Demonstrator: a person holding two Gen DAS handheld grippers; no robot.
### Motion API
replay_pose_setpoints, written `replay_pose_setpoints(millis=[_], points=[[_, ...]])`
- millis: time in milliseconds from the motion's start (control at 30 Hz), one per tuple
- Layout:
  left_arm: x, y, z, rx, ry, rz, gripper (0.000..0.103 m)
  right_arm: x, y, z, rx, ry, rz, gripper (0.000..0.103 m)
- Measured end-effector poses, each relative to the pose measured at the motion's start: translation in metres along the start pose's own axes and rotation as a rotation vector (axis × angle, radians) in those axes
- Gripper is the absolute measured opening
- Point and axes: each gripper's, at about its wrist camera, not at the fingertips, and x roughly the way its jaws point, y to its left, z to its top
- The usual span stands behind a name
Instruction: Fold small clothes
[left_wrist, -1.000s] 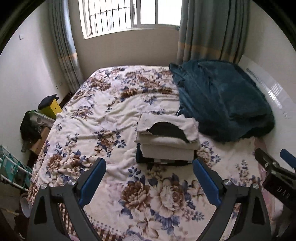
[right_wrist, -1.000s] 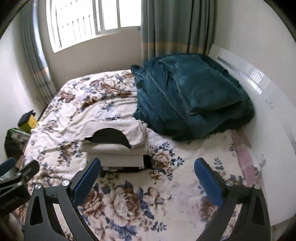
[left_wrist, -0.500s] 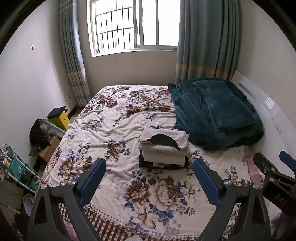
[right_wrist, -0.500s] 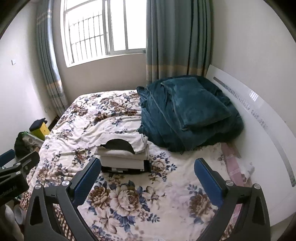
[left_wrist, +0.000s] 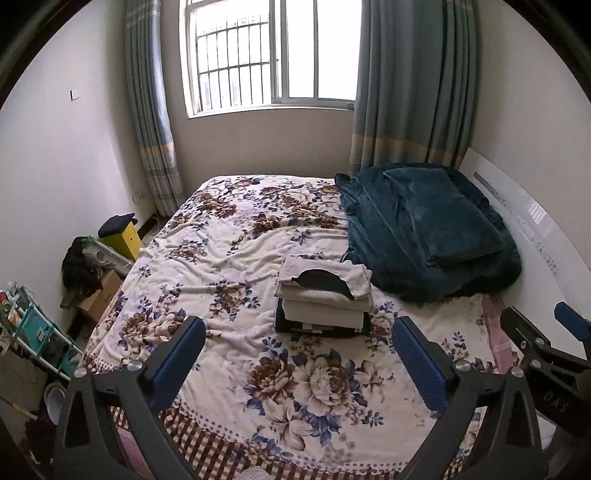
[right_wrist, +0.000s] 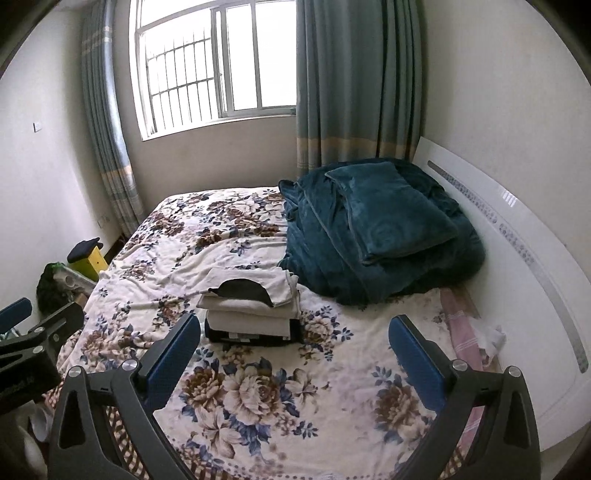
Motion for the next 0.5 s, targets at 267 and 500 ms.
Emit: replay_pose_setpoints(millis=[267,500], points=[[-0.0026,0.0024,-0.0003,-0.006,-0.003,0.008,0.103,-0.003,0.0029,0.002,-0.007,-0.015,-0.001,0.103],[-0.0072,0.0025,-0.0019,-0.007,0.003,0.011,0.103,-0.0076,0.0047,0.0019,-0.015,-0.01,0.023,0.103]])
